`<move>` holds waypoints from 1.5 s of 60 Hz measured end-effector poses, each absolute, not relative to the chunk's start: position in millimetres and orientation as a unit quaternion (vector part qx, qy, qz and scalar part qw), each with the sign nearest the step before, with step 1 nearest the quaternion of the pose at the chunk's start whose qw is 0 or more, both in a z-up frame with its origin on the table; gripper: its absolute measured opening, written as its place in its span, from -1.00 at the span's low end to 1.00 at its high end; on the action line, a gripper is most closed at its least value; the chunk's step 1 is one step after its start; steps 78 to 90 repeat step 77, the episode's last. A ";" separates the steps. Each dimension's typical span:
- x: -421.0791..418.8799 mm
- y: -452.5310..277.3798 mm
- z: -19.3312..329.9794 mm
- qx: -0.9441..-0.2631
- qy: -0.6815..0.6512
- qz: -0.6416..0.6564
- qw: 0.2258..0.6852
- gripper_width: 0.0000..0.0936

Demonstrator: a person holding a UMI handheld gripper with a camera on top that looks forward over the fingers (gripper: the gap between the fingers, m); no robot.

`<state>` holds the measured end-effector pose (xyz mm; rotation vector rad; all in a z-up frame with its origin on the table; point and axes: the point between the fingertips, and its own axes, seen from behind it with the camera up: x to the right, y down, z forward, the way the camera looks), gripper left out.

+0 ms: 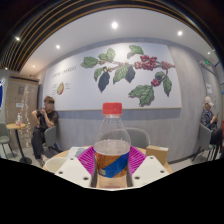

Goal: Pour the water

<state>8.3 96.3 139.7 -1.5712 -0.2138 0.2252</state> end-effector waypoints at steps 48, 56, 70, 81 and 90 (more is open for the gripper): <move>35.9 54.2 130.7 -0.736 -0.135 0.053 0.661 0.84; 33.3 7.6 131.6 -0.747 -0.135 0.097 0.644 0.84; 50.4 -79.6 129.3 -0.755 -0.132 0.141 0.626 0.85; 69.8 -105.4 133.5 -0.752 -0.119 0.128 0.636 0.83; 69.8 -105.4 133.5 -0.752 -0.119 0.128 0.636 0.83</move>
